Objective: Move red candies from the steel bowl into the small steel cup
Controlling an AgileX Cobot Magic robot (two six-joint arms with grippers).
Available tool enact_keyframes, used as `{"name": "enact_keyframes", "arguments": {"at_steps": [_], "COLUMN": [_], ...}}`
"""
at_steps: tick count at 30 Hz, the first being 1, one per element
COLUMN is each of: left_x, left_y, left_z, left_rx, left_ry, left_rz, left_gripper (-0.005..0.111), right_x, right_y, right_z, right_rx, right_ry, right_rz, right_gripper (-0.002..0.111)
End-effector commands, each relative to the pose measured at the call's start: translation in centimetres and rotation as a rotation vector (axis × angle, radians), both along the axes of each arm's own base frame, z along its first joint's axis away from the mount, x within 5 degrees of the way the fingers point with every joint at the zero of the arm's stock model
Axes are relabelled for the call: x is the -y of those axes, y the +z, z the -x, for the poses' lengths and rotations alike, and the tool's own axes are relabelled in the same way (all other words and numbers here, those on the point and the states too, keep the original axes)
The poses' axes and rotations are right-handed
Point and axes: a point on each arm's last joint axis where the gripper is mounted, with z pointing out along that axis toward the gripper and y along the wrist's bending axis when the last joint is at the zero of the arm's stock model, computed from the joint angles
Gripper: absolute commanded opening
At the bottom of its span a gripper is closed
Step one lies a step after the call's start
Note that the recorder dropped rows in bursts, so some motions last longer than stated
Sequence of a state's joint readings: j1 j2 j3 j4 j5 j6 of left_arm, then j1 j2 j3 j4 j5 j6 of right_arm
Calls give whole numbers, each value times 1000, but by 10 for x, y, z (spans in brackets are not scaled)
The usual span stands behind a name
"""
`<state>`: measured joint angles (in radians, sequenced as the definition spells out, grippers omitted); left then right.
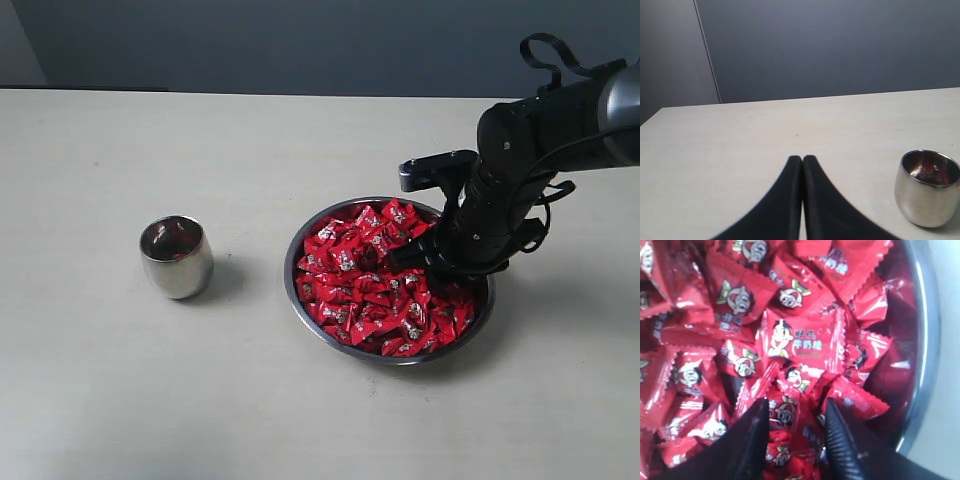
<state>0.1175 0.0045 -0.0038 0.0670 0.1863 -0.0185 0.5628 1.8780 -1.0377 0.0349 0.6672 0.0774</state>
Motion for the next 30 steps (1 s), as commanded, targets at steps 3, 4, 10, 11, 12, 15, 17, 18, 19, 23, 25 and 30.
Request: {"name": "enact_keyframes", "arguments": {"at_steps": [3, 4, 10, 11, 12, 15, 17, 18, 19, 23, 25, 30], "left_x": [0, 0, 0, 0, 0, 0, 0, 0, 0, 0, 0, 0], "left_y": [0, 0, 0, 0, 0, 0, 0, 0, 0, 0, 0, 0], "left_z": [0, 0, 0, 0, 0, 0, 0, 0, 0, 0, 0, 0], "left_rx": [7, 7, 7, 7, 7, 7, 7, 7, 9, 7, 7, 7], "left_ry": [1, 1, 1, 1, 1, 1, 1, 1, 0, 1, 1, 1], "left_rz": [-1, -1, -1, -1, -1, -1, -1, -1, -1, -1, -1, -1], "left_gripper": [0, 0, 0, 0, 0, 0, 0, 0, 0, 0, 0, 0], "right_x": [3, 4, 5, 5, 5, 5, 4, 4, 4, 4, 4, 4], "right_y": [1, 1, 0, 1, 1, 1, 1, 1, 1, 1, 1, 1], "right_z": [1, 1, 0, 0, 0, 0, 0, 0, 0, 0, 0, 0], "right_rx": [-21, -17, -14, -12, -12, -12, -10, -10, -10, -8, -8, -8], "right_ry": [6, 5, 0, 0, 0, 0, 0, 0, 0, -2, -2, -2], "right_rz": [31, 38, 46, 45, 45, 45, 43, 43, 43, 42, 42, 42], "right_gripper": [37, 37, 37, 37, 37, 37, 37, 37, 37, 37, 37, 36]}}
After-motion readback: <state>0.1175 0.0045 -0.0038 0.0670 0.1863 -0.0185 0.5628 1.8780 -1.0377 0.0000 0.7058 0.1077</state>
